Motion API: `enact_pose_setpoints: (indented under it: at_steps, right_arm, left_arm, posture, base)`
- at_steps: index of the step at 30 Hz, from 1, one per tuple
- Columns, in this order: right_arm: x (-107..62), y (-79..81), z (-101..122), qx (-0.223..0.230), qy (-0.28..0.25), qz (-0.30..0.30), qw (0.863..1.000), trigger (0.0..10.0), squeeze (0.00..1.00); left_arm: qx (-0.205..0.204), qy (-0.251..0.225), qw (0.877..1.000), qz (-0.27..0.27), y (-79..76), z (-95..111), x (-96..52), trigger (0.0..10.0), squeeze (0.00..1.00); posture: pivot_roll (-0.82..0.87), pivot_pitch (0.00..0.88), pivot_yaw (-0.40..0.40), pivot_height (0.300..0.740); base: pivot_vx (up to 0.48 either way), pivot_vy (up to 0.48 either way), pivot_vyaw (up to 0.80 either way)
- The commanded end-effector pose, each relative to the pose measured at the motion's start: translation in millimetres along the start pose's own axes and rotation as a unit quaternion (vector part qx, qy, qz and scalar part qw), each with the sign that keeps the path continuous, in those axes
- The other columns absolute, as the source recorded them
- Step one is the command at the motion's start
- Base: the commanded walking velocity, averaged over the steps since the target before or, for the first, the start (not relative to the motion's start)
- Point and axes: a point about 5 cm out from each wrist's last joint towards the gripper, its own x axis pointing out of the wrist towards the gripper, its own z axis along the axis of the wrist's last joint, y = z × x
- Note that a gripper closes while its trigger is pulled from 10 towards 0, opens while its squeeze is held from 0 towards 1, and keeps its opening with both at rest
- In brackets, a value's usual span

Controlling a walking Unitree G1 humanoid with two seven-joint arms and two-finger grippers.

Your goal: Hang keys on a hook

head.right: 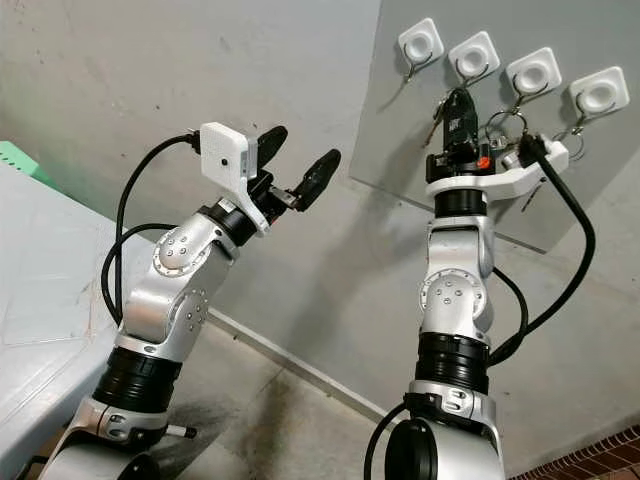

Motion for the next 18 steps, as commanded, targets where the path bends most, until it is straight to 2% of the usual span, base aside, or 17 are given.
enact_pose_setpoints:
  at_steps: [1,9,18]
  right_arm:
    - [10.8,9.7,14.3,0.005,-0.035,0.016,0.999,10.0,0.00]
    - [15.4,9.7,17.1,0.002,-0.041,0.013,0.999,10.0,0.00]
    - [16.6,11.4,19.5,0.029,-0.053,0.018,0.998,10.0,0.00]
  left_arm:
    - [0.001,-0.009,1.000,-0.008,-2.7,5.4,4.1,10.0,0.00]
    - [0.001,-0.008,1.000,-0.007,-2.7,5.4,4.5,10.0,0.00]
    - [0.001,-0.009,1.000,-0.006,-2.8,5.3,4.1,10.0,0.00]
  posture:
    - [0.14,0.043,-0.048,0.740]
    - [0.14,0.042,-0.048,0.740]
    - [0.14,0.039,-0.053,0.740]
  base:
    - [0.000,0.000,0.00]
    - [0.000,0.000,0.00]
    - [0.000,0.000,0.00]
